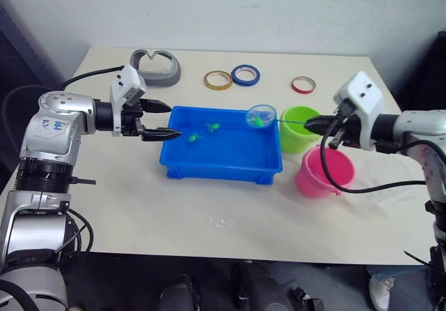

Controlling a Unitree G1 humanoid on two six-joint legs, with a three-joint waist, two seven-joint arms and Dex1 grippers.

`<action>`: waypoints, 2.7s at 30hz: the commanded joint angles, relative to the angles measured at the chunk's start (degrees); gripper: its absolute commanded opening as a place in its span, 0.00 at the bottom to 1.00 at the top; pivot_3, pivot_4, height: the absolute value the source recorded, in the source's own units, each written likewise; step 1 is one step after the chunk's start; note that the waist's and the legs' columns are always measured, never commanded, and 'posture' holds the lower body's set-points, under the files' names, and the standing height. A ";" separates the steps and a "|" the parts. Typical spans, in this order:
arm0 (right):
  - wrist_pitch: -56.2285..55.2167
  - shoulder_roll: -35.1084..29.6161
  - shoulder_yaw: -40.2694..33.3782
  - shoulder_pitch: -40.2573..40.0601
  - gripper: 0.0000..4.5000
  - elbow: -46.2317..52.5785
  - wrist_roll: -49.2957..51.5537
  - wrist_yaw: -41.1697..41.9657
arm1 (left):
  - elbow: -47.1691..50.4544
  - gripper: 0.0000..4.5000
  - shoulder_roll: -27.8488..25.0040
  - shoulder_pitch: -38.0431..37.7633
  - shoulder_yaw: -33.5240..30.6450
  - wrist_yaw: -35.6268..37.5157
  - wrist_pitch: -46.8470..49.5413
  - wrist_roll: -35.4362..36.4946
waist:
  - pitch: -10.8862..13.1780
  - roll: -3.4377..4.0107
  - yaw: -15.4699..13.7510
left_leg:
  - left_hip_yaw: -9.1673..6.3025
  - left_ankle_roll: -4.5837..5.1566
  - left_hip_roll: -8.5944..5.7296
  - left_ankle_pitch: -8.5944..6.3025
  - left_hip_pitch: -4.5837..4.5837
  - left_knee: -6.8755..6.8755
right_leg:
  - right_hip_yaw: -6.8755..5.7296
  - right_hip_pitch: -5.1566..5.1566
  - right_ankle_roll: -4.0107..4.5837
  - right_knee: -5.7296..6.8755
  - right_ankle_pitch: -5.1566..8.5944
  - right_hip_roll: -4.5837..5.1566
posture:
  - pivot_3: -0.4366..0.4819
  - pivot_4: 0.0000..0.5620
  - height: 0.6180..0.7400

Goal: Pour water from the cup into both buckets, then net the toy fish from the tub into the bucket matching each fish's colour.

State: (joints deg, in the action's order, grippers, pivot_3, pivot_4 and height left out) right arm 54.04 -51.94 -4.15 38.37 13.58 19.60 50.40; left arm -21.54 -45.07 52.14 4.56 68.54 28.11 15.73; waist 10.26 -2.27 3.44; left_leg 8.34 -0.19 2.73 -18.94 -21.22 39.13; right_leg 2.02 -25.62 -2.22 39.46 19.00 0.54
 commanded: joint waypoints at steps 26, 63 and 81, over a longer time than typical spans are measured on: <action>-38.51 -15.04 4.15 -11.89 0.00 -3.98 -27.53 -5.13 | -4.28 0.99 0.86 3.95 -0.61 2.86 -3.51 -2.81 | 0.10 0.17 -0.09 | 0.03 -0.02 0.00 0.01 0.02 0.02 | 0.01 0.00 -0.01 0.03 0.00 -0.01 | 0.48 0.27 0.98; -26.01 -0.45 9.12 0.54 0.00 6.52 -31.44 3.11 | -3.13 0.99 -6.88 -0.64 -4.04 2.40 -3.92 -3.21 | 0.21 0.34 -0.09 | 0.04 -0.08 0.02 0.05 0.09 0.09 | 0.00 0.00 0.00 0.19 0.00 -0.01 | 0.48 0.27 0.98; -23.24 7.25 21.39 -2.41 0.00 -1.37 -36.59 -0.88 | 11.88 0.99 -10.11 -11.14 -9.46 -0.74 4.36 0.85 | 0.20 0.33 0.05 | 0.03 -0.07 0.00 0.05 0.07 0.12 | 0.01 0.00 0.00 0.22 0.00 0.00 | 0.48 0.27 0.98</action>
State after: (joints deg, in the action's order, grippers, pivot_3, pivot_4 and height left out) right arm 30.92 -45.13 17.41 35.09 12.49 -16.09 50.39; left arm -11.66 -53.59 41.01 -2.29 68.27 32.19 15.56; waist 10.46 -1.94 3.49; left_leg 8.37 -0.26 2.73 -18.89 -21.14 39.25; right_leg 2.03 -25.62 -2.22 39.68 19.01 0.54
